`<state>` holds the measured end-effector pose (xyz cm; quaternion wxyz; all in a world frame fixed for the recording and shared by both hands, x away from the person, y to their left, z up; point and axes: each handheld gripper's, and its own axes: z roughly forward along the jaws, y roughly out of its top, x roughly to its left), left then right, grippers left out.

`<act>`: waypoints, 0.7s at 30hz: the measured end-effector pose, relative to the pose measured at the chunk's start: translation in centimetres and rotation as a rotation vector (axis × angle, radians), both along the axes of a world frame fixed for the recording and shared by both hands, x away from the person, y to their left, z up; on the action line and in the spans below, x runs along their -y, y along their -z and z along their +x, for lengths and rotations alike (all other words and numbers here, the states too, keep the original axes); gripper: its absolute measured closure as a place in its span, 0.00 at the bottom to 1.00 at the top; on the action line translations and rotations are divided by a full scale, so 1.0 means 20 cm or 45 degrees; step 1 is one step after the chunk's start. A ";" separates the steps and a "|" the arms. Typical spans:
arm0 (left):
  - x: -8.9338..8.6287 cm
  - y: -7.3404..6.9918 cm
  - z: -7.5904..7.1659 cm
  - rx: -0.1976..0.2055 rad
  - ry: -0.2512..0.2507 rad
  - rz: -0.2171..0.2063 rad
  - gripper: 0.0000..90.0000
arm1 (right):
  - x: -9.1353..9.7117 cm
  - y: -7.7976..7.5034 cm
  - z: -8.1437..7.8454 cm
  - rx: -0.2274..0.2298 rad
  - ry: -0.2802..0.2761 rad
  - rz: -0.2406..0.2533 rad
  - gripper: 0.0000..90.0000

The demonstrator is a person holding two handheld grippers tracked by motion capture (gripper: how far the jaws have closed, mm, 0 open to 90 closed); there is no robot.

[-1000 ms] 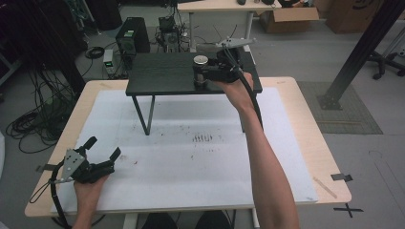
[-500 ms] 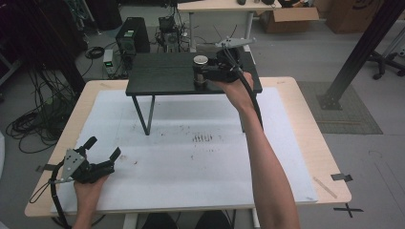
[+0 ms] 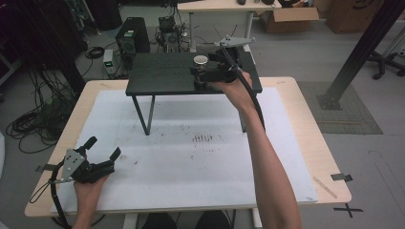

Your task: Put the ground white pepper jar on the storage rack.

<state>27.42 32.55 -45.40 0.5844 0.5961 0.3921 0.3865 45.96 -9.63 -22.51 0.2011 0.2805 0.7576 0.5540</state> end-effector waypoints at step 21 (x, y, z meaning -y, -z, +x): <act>0.00 0.00 0.00 0.000 0.000 0.001 0.03 | 0.00 -0.01 -0.04 0.016 0.026 -0.060 0.00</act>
